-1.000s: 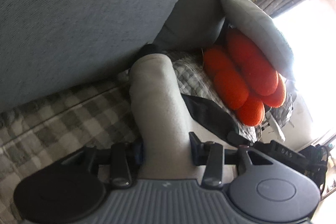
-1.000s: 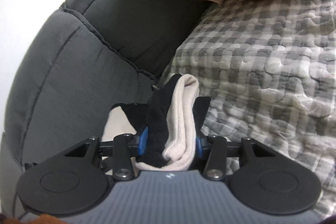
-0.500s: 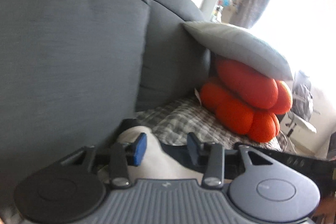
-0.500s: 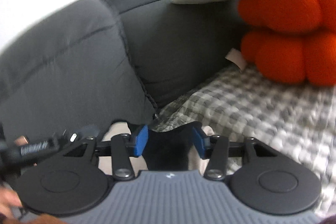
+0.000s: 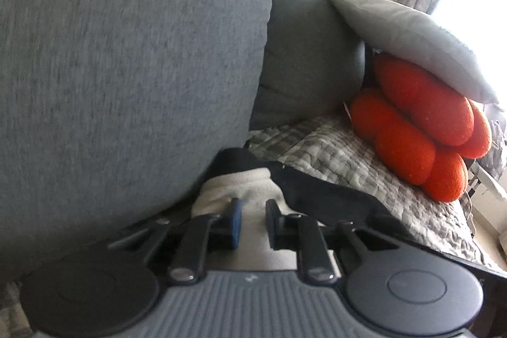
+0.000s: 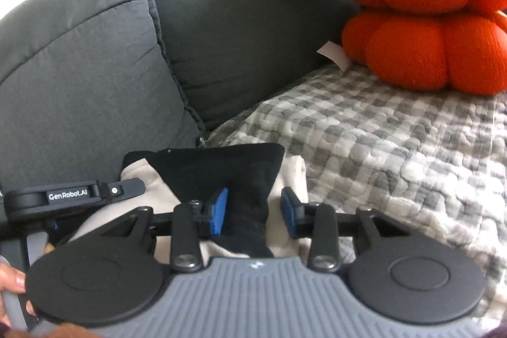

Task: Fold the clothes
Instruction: 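Lower the folded bundle onto the quilt beside the sofa back with both grippers, then open both grippers and pull them back from the folded bundle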

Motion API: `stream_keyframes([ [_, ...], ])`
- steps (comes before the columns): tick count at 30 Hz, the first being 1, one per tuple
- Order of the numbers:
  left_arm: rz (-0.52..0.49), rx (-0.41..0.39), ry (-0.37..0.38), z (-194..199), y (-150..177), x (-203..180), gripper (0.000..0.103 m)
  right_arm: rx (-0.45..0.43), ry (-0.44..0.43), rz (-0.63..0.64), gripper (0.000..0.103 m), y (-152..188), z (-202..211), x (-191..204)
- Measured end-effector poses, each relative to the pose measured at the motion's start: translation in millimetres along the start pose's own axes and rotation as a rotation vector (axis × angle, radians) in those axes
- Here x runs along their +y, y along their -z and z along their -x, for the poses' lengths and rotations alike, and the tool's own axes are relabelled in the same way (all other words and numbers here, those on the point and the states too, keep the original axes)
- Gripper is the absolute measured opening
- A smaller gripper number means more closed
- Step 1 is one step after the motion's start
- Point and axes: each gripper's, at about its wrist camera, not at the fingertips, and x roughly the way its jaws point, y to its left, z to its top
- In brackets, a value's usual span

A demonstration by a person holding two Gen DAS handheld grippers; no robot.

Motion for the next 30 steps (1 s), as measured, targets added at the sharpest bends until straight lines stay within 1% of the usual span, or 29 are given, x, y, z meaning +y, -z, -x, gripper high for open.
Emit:
stream_keyframes([
  [1, 0.001, 0.002, -0.003, 4, -1, -2, 0.024, 0.003, -0.003, 0.0, 0.042, -3, 3, 2],
  [2, -0.001, 0.001, -0.006, 9, -2, -5, 0.03, 0.006, -0.007, 0.001, 0.044, -5, 7, 3],
  [3, -0.003, 0.0, -0.009, 13, -3, -8, 0.036, 0.009, -0.01, 0.001, 0.044, -8, 10, 5],
  [9, -0.042, 0.022, 0.002, 49, -2, -25, 0.038, 0.015, -0.02, 0.02, 0.044, -16, 37, 16],
  [10, -0.048, 0.036, -0.001, 54, 0, -27, 0.039, 0.018, -0.021, 0.022, 0.044, -16, 41, 18],
  [12, -0.056, 0.087, -0.021, 58, 3, -30, 0.039, 0.029, -0.022, 0.027, 0.044, -17, 50, 22],
  [14, -0.069, 0.121, -0.054, 66, 6, -35, 0.039, 0.043, -0.023, 0.027, 0.044, -19, 59, 26],
  [16, -0.09, 0.145, -0.092, 75, 7, -42, 0.045, 0.058, -0.022, 0.027, 0.046, -21, 68, 30],
  [17, -0.102, 0.156, -0.111, 80, 7, -45, 0.049, 0.067, -0.018, 0.028, 0.048, -23, 73, 33],
  [18, -0.113, 0.168, -0.13, 85, 7, -49, 0.049, 0.077, -0.012, 0.031, 0.052, -24, 78, 36],
  [19, -0.121, 0.176, -0.143, 88, 7, -52, 0.05, 0.086, -0.005, 0.036, 0.053, -26, 82, 39],
  [22, -0.136, 0.189, -0.172, 101, 6, -62, 0.06, 0.111, 0.025, 0.038, 0.059, -28, 92, 44],
  [24, -0.147, 0.194, -0.188, 110, 5, -69, 0.07, 0.127, 0.046, 0.037, 0.064, -30, 99, 47],
  [25, -0.152, 0.199, -0.194, 113, 5, -71, 0.072, 0.136, 0.056, 0.037, 0.066, -30, 102, 48],
  [27, -0.157, 0.207, -0.208, 121, 5, -76, 0.085, 0.152, 0.076, 0.037, 0.077, -32, 109, 51],
  [29, -0.16, 0.211, -0.224, 127, 4, -80, 0.093, 0.168, 0.097, 0.037, 0.081, -34, 115, 54],
  [30, -0.162, 0.217, -0.232, 131, 4, -81, 0.099, 0.177, 0.104, 0.028, 0.086, -34, 118, 54],
])
